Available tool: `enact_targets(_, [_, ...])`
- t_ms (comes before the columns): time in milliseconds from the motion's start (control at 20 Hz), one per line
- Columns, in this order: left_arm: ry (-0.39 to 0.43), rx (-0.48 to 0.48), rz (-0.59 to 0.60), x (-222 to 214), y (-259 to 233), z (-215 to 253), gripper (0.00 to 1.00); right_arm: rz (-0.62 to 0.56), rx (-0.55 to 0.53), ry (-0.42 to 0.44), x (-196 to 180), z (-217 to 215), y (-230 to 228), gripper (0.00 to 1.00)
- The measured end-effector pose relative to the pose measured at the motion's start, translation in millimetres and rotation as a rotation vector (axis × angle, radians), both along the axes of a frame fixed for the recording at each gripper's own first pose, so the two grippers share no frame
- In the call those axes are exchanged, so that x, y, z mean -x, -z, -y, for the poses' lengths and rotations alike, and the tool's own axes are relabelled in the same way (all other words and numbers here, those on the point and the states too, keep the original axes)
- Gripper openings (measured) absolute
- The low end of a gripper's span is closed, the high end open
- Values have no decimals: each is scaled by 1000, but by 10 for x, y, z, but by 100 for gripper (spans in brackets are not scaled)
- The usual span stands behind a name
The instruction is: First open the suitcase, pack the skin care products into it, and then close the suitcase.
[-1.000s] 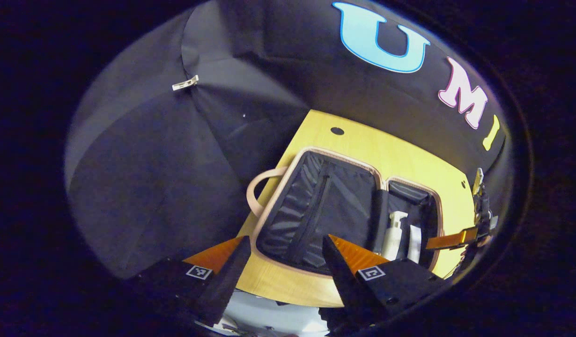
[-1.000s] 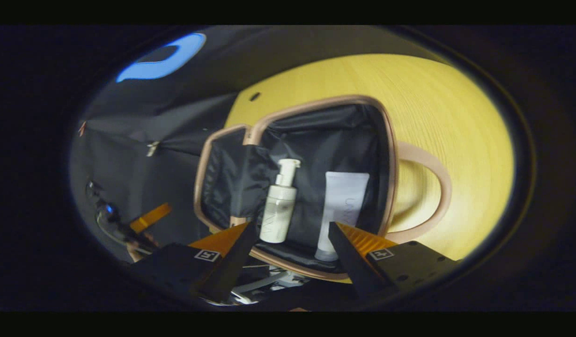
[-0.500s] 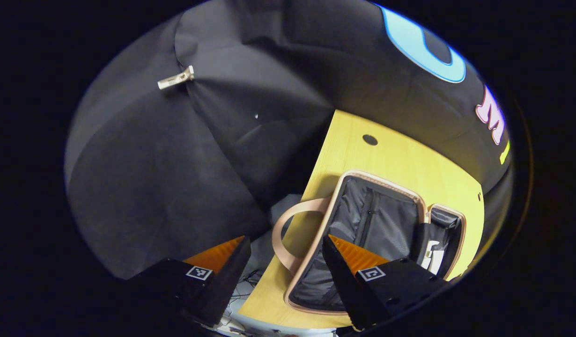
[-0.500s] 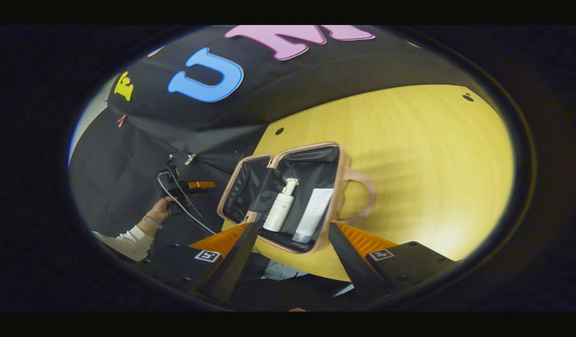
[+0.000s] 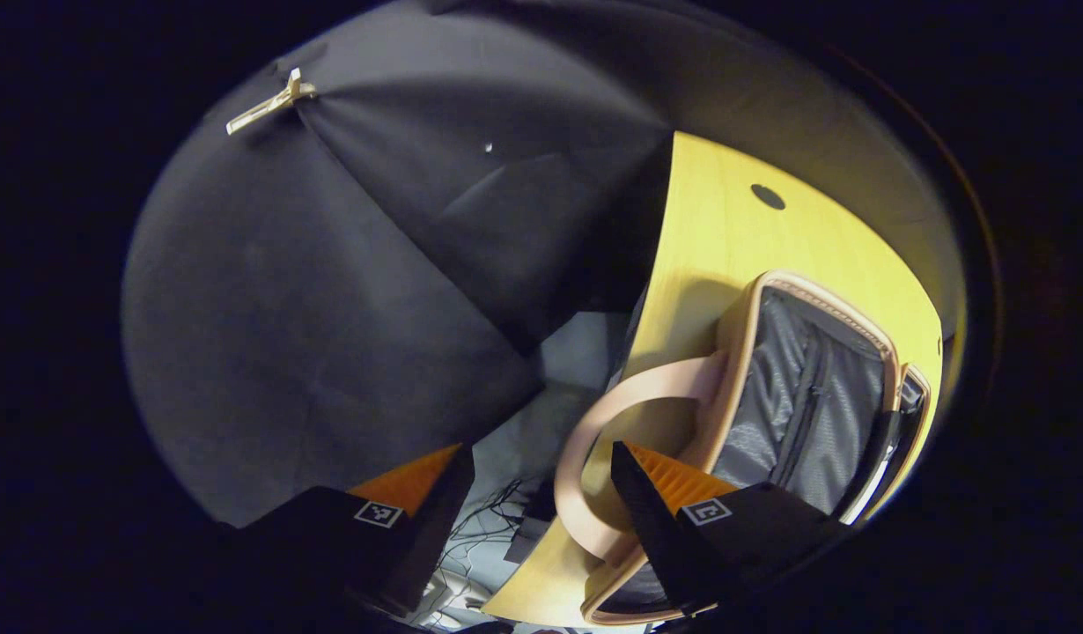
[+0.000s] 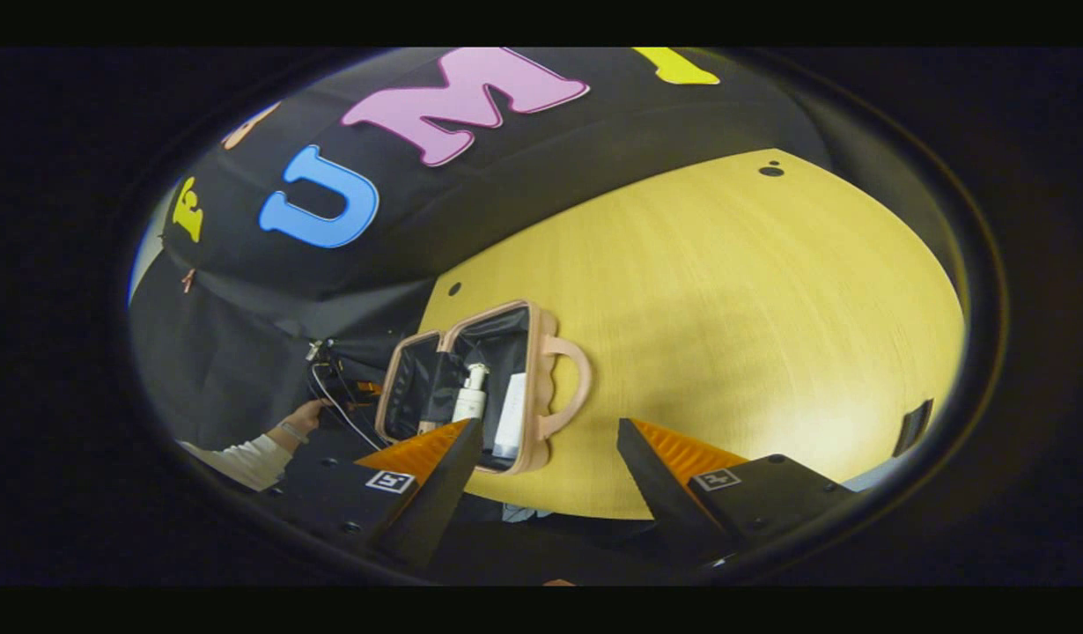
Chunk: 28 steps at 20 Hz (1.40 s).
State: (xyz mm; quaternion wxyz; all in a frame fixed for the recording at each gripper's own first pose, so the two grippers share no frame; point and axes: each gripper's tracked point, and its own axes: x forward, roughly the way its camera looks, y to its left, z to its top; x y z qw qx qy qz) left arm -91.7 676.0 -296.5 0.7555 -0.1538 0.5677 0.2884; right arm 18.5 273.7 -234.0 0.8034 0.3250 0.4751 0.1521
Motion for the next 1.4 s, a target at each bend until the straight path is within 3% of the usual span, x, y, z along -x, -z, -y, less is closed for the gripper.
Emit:
enact_targets(150, [-15,7,-37,54,162,-61,95,-8,-10,14,15,-42,-5,98])
enact_targets(200, [-17,39,-25,31,195,-33,95,-9,-17,24,-11,-69,4,88])
enact_targets(250, [-22,62,-8,-1,203,-22,93,-16,-21,34,-17,-103,35,98])
enact_targets(300, [-17,74,-4,-11,231,-17,96,-25,-28,34,-18,-158,54,98])
enact_targets(400, [12,144,40,-101,261,125,61,-34,-34,15,-10,-288,73,98])
enact_targets(450, [20,150,33,-119,263,159,47,-35,-37,-2,7,-343,47,88])
enact_targets(500, [40,136,9,-89,259,163,33,-33,-39,-17,4,-395,29,98])
enact_targets(550, [64,122,-6,-97,247,162,18,-35,-39,-30,-2,-426,17,98])
enact_targets(650, [67,124,3,-155,148,171,16,-27,-38,-41,-29,-454,-41,98])
enact_targets(950, [124,117,192,-272,-417,225,10,15,-38,-60,-50,-500,-91,98])
enact_targets(1400, [298,47,440,-444,-1276,657,6,72,-89,-131,58,-625,-175,98])
